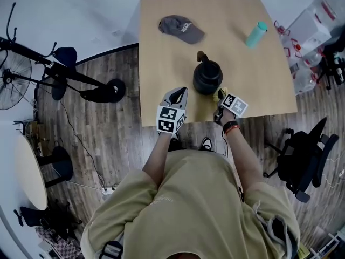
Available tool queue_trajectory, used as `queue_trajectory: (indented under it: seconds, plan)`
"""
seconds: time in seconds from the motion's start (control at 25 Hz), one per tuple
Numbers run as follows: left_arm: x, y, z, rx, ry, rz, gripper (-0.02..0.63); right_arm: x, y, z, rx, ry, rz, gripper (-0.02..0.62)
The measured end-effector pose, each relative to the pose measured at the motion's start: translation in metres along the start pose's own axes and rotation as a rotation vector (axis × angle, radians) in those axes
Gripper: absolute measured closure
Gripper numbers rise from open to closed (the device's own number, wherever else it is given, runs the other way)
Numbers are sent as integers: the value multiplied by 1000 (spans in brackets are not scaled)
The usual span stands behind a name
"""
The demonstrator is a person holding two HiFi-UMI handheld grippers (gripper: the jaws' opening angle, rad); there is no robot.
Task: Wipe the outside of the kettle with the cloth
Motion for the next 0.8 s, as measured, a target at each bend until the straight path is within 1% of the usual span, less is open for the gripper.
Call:
queue_trajectory:
  seconds: [0.12, 0.2, 0.36, 0.44, 0.52, 0.64, 0.8]
  plan:
    - [4, 3, 0, -2, 21, -8, 581, -3, 21, 1, 20, 29, -20, 443]
    - [7, 6, -2, -8, 32, -13, 581, -1, 33, 3, 52, 45, -30, 443]
    - [13, 17, -7, -7, 54, -38, 581, 20, 56, 6, 121, 74, -63, 443]
    - [16, 28, -12, -6, 59, -65, 583, 36, 68, 13, 192, 117, -85, 443]
    - [20, 38, -18, -7, 62, -97, 581, 55, 79, 23, 289, 171, -116, 444]
    - [25, 52, -30, -16, 73, -131, 581, 87, 94, 37, 414, 221, -192, 446]
    - [33, 68, -46, -27, 90, -176, 581, 136, 116, 56, 498, 224, -348, 446]
Point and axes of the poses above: the fingertips, and each gripper's own axes: x backward along the fingers, z to its left, y out of its top, the point moved 4 cm from there along x, backward along the fingers, and after that the axes turned 1 degree about x, right-handed, at the moved point
